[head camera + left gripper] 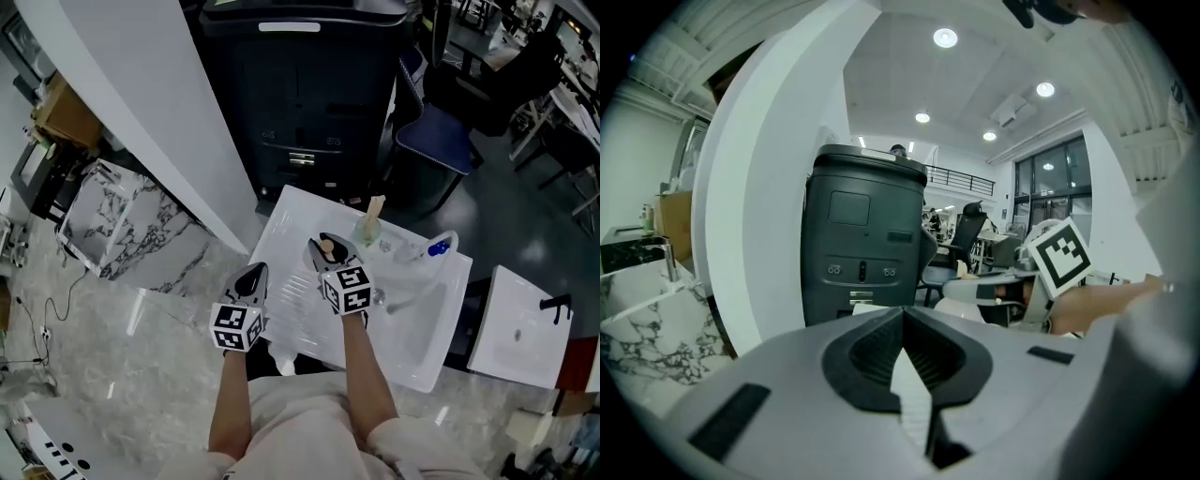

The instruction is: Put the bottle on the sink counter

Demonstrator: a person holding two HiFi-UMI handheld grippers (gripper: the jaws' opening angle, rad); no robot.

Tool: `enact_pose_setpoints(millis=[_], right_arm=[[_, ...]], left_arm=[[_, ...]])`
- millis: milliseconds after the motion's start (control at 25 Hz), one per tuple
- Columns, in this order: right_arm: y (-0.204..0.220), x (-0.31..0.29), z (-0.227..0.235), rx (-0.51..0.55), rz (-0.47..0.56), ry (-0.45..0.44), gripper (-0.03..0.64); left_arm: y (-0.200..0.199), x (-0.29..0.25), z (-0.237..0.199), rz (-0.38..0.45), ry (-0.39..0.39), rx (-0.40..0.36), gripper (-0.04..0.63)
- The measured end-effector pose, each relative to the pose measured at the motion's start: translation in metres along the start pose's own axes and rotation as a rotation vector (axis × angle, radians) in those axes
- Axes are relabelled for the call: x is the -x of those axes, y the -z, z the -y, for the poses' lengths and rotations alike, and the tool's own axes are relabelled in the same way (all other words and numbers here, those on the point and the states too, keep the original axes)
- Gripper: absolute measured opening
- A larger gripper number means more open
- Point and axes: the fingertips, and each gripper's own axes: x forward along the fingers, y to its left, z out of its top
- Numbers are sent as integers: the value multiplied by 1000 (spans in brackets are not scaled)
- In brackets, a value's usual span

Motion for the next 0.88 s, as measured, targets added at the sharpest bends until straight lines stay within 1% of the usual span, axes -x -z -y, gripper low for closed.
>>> enact_pose_setpoints(millis=[120, 280, 440, 600, 880], right_arm=[[-1, -3, 6, 6, 1, 15, 106], [0, -9, 14, 8, -5, 42, 105], [5, -18, 17, 5, -25, 54, 106], [7, -30, 24, 9, -40, 76, 105], [7, -60, 33, 24, -66, 91, 106]], left_arm=[[-2, -4, 2, 0, 14, -11, 6], [-8, -13, 6, 0, 57, -38, 6], [-12, -19, 7, 1, 93, -42, 6], [-12, -28, 9, -10, 137, -52, 6], [-8, -36, 3, -39, 176, -63, 6]])
